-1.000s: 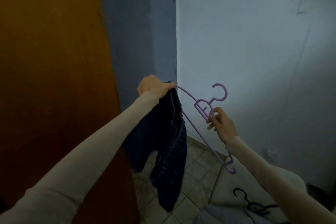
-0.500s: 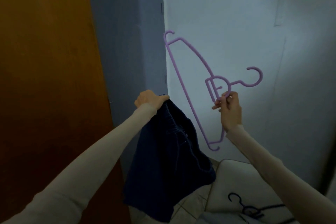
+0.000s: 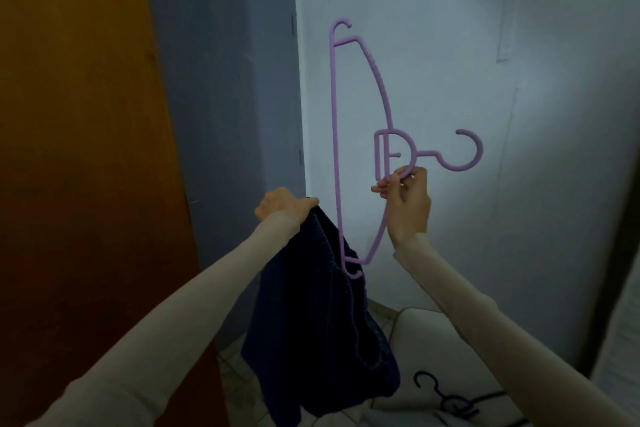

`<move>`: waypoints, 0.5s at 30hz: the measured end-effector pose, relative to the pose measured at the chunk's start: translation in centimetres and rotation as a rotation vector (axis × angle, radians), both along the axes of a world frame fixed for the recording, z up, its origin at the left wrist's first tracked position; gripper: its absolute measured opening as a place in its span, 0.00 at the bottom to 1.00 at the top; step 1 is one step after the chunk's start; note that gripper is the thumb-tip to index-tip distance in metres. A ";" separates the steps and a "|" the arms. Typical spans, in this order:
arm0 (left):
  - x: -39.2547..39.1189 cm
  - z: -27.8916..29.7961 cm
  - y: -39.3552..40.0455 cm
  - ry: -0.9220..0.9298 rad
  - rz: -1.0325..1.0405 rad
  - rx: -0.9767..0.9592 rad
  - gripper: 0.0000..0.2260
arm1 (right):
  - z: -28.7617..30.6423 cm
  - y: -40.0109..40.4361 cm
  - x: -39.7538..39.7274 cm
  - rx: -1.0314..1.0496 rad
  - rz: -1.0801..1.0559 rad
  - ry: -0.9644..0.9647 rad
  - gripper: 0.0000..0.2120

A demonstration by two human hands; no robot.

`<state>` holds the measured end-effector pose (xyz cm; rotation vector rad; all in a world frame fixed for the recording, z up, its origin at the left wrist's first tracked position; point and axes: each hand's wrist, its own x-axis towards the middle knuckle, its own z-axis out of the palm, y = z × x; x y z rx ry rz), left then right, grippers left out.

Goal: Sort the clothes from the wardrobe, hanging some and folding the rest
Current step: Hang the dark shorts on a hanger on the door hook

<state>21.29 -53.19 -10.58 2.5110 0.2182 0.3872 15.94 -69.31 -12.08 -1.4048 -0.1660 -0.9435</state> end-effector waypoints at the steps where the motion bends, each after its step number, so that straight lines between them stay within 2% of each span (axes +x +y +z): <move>1: 0.0 0.1 -0.1 -0.009 -0.002 -0.006 0.22 | -0.5 0.2 0.0 -0.024 -0.020 0.027 0.03; 6: 0.0 0.8 0.2 -0.068 -0.025 -0.131 0.21 | -3.8 0.3 0.1 -0.222 0.004 0.153 0.04; 9: 0.2 1.4 0.9 -0.124 -0.008 -0.255 0.20 | -6.1 0.3 0.2 -0.356 0.062 0.236 0.07; 12: 0.6 2.0 1.6 -0.165 -0.001 -0.412 0.18 | -7.6 0.3 0.3 -0.398 0.090 0.295 0.07; 15: 0.6 2.4 1.9 -0.174 0.003 -0.510 0.18 | -8.4 0.1 0.5 -0.459 0.044 0.258 0.08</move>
